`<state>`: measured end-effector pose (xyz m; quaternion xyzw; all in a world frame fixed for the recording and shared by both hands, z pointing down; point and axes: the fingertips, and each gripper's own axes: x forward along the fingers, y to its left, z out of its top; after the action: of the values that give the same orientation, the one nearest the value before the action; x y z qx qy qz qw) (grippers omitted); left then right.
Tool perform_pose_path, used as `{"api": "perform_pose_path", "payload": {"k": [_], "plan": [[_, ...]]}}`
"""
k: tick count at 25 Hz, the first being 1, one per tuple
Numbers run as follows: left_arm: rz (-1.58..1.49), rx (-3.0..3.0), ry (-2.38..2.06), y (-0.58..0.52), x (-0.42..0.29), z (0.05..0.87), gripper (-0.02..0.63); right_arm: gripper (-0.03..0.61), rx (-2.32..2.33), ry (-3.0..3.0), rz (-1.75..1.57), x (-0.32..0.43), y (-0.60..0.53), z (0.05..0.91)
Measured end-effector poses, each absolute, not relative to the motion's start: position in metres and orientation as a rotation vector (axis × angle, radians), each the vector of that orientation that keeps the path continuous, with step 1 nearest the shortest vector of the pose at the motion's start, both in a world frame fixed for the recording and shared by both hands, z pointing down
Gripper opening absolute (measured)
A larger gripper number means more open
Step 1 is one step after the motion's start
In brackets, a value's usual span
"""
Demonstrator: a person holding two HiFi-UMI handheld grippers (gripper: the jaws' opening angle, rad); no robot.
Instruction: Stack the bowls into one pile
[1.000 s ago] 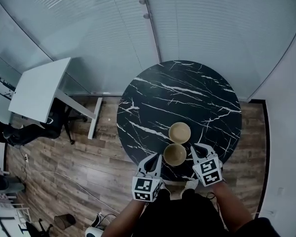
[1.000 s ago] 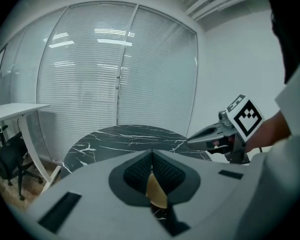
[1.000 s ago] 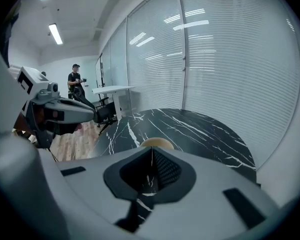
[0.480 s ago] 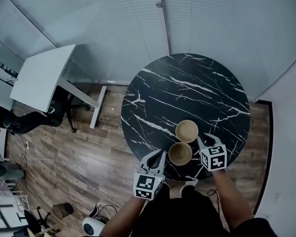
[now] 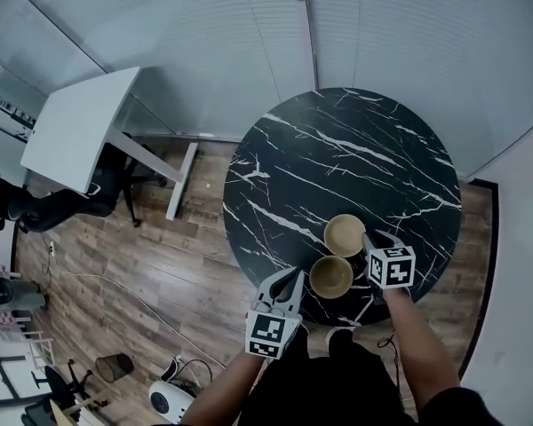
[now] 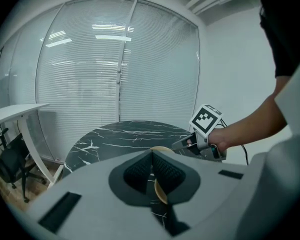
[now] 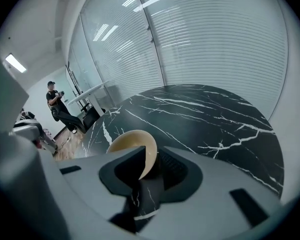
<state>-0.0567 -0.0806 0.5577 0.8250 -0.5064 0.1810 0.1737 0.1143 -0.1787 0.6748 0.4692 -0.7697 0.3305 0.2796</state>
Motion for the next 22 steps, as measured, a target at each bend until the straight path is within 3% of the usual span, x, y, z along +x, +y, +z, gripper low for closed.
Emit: {"api": "perform_pose_path", "payload": {"k": [22], "plan": [[0.519, 2.290, -1.464, -0.079, -0.072, 0.567, 0.013, 0.071, 1.207, -1.988, 0.963, 0.104, -0.185, 0.714]]}}
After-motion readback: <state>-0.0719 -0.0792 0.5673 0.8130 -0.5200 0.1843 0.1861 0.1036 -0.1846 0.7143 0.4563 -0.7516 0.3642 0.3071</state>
